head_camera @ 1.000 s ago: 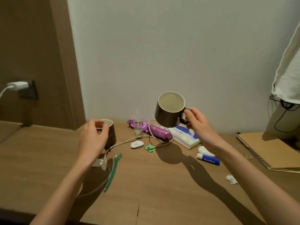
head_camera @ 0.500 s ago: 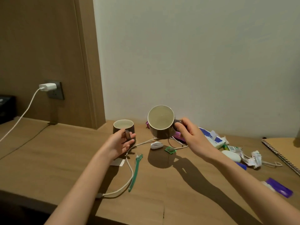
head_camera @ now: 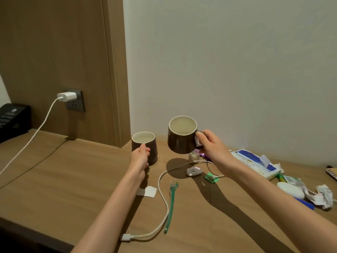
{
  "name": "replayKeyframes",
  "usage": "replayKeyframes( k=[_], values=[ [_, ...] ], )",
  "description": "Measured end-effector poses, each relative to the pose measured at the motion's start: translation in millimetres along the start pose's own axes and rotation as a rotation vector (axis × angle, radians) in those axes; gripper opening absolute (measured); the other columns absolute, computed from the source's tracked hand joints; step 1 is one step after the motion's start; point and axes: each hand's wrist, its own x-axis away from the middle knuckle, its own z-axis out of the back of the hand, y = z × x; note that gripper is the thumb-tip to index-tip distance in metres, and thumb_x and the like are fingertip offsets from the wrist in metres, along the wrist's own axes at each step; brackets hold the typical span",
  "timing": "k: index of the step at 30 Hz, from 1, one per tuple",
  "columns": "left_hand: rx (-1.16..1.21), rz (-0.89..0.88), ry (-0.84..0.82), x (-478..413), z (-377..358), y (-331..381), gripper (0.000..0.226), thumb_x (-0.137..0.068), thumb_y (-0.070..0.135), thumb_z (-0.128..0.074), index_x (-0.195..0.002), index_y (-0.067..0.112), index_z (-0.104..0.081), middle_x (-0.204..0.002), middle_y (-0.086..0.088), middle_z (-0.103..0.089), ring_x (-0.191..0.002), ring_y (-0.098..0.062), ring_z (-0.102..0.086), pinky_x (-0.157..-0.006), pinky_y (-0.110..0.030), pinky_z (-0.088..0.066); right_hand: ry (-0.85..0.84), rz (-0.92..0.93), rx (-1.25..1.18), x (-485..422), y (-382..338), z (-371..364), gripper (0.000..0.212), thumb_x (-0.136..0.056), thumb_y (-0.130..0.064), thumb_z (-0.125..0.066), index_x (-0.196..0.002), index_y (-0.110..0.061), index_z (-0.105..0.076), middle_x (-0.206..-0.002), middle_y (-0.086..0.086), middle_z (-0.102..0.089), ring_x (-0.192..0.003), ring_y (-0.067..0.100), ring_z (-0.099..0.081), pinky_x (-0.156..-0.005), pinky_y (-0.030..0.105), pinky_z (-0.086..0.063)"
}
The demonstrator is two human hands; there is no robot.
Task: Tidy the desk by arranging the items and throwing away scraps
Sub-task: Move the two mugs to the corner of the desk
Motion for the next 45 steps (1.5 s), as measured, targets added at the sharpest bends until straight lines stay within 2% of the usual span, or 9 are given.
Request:
replayKeyframes(
  k=[2,7,12,16,18,25,30,38,45],
  values=[
    [-0.013,-0.068,0.057,-4,0,-5,0.029,-0.101,0.032,-0.035,-0.087,0.018,-0.057,-0.097,-0.006,-0.056,-0.093,-0.020,-0.051,-0.085,-0.035,-0.044,-0.013,-0.055,-0.054,-17,-1,-14,0.024,-0.103,-0.030,-0.037,-0.104,-0.012,-0.052,-0.092,0.002,-0.055,-0.084,0.012,-0.056,-0.064,0.020,-0.047],
    [-0.038,-0.188,0.203,-15,5,-14,0.034,-0.100,0.035,-0.035,-0.086,0.017,-0.060,-0.091,-0.006,-0.061,-0.088,-0.020,-0.055,-0.082,-0.036,-0.046,-0.037,-0.156,-0.132,-62,7,-49,0.022,-0.103,-0.030,-0.036,-0.089,-0.019,-0.051,-0.088,0.002,-0.051,-0.088,0.016,-0.053,-0.089,0.035,-0.049],
    [-0.018,-0.253,0.315,-18,12,-12,0.039,-0.100,0.035,-0.034,-0.087,0.013,-0.062,-0.078,0.002,-0.059,-0.080,-0.017,-0.054,-0.076,-0.033,-0.041,-0.057,-0.201,-0.101,-94,20,-75,0.023,-0.103,-0.030,-0.035,-0.099,-0.012,-0.049,-0.082,0.000,-0.049,-0.074,0.009,-0.047,-0.062,0.020,-0.041],
    [-0.066,-0.299,0.363,-20,16,-14,0.038,-0.100,0.036,-0.035,-0.084,0.015,-0.062,-0.073,0.005,-0.059,-0.076,-0.017,-0.054,-0.078,-0.038,-0.047,-0.087,-0.264,-0.125,-113,30,-94,0.025,-0.102,-0.028,-0.036,-0.092,-0.010,-0.050,-0.078,0.002,-0.045,-0.072,0.012,-0.044,-0.072,0.027,-0.042],
    [-0.078,-0.307,0.377,-23,17,-16,0.038,-0.100,0.036,-0.035,-0.082,0.016,-0.062,-0.071,0.006,-0.058,-0.071,-0.014,-0.053,-0.080,-0.040,-0.049,-0.098,-0.284,-0.141,-119,34,-102,0.026,-0.102,-0.027,-0.037,-0.084,-0.011,-0.047,-0.074,0.003,-0.041,-0.068,0.013,-0.041,-0.068,0.028,-0.039],
    [-0.115,-0.314,0.403,-29,19,-21,0.039,-0.100,0.037,-0.034,-0.082,0.017,-0.062,-0.069,0.007,-0.057,-0.072,-0.018,-0.054,-0.073,-0.036,-0.047,-0.145,-0.312,-0.197,-132,43,-122,0.019,-0.102,-0.023,-0.037,-0.096,-0.008,-0.048,-0.070,0.002,-0.038,-0.063,0.013,-0.039,-0.056,0.023,-0.035],
    [-0.133,-0.323,0.404,-31,18,-24,0.039,-0.100,0.036,-0.033,-0.082,0.016,-0.061,-0.070,0.006,-0.057,-0.068,-0.007,-0.051,-0.069,-0.029,-0.036,-0.147,-0.317,-0.222,-140,47,-133,0.019,-0.102,-0.023,-0.037,-0.100,-0.008,-0.048,-0.075,0.001,-0.042,-0.070,0.011,-0.041,-0.058,0.021,-0.039],
    [-0.130,-0.306,0.390,-32,20,-21,0.039,-0.100,0.037,-0.034,-0.069,0.025,-0.056,-0.069,0.007,-0.058,-0.069,-0.009,-0.053,-0.070,-0.033,-0.045,-0.168,-0.327,-0.237,-150,51,-150,0.020,-0.102,-0.023,-0.036,-0.095,-0.009,-0.050,-0.075,0.001,-0.043,-0.070,0.010,-0.041,-0.060,0.021,-0.038],
    [-0.134,-0.312,0.368,-34,24,-22,0.041,-0.099,0.039,-0.036,-0.068,0.024,-0.058,-0.069,0.008,-0.060,-0.069,-0.007,-0.053,-0.065,-0.029,-0.040,-0.169,-0.367,-0.257,-160,56,-164,0.022,-0.102,-0.025,-0.036,-0.100,-0.009,-0.051,-0.072,0.000,-0.043,-0.068,0.013,-0.042,-0.058,0.022,-0.039]
  ],
)
